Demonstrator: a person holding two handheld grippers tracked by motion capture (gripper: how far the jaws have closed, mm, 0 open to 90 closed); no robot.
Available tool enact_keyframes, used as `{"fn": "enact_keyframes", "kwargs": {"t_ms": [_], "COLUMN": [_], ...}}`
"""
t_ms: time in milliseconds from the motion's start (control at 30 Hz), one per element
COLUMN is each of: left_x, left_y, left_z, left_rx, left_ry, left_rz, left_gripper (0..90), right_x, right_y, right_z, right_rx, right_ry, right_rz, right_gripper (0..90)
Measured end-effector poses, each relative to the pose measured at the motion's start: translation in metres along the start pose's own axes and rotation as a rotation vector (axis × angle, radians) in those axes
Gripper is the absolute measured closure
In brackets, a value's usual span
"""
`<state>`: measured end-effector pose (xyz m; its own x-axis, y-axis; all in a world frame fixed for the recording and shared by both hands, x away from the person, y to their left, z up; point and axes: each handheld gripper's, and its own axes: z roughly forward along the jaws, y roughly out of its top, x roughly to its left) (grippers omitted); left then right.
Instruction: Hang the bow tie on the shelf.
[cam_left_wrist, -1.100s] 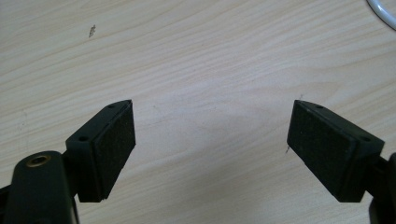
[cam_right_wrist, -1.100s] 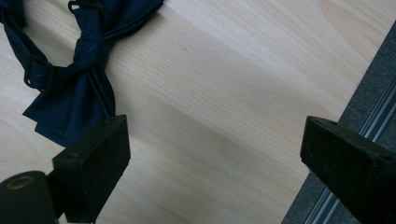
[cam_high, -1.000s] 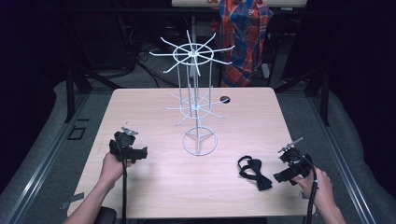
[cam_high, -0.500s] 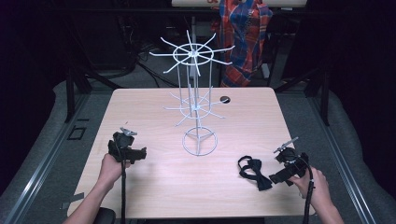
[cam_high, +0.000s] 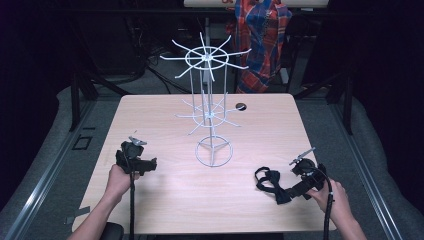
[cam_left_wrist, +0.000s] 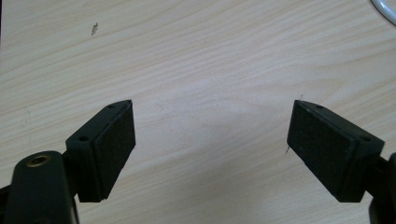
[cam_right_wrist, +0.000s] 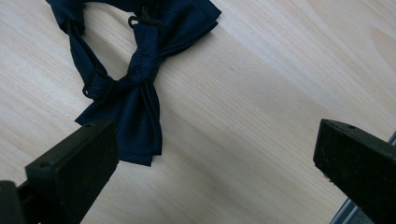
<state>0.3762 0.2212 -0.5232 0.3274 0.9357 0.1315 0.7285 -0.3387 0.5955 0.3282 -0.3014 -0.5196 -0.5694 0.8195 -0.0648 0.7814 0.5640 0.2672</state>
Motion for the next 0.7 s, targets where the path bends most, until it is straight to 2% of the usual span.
{"fn": "enact_keyframes", "kwargs": {"t_ms": [100,133,167,300,400,500,567,700], "left_x": [0.0,0.0,0.0,0.0,-0.001,-0.001,0.0,0.0], "left_y": [0.0,0.0,0.0,0.0,0.0,0.0,0.0,0.0], "left_z": [0.0,0.0,0.0,0.0,0.0,0.001,0.001,0.001], "left_rx": [-0.001,0.002,0.002,0.002,0.003,0.003,0.003,0.003], "left_ry": [-0.001,-0.003,-0.004,-0.002,-0.002,-0.002,-0.002,-0.002], "left_rz": [0.002,0.002,0.001,0.001,0.001,0.0,-0.004,0.0], "left_gripper": [15.5,15.5,15.5,15.5,15.5,15.5,15.5,15.5], "right_x": [0.002,0.006,0.004,0.008,0.011,0.014,0.016,0.019], "right_y": [0.001,0.0,0.002,0.003,0.006,0.008,0.01,0.012], "right_z": [0.001,0.005,0.002,0.004,0.004,0.005,0.007,0.009], "right_rx": [-0.004,-0.056,-0.006,-0.02,0.004,0.005,0.013,0.016], "right_ry": [0.002,0.013,0.007,0.016,0.018,0.027,0.026,0.023], "right_rz": [-0.012,0.024,-0.019,-0.02,-0.044,-0.048,-0.069,-0.073], "right_gripper": [0.0,0.0,0.0,0.0,0.0,0.0,0.0,0.0]}}
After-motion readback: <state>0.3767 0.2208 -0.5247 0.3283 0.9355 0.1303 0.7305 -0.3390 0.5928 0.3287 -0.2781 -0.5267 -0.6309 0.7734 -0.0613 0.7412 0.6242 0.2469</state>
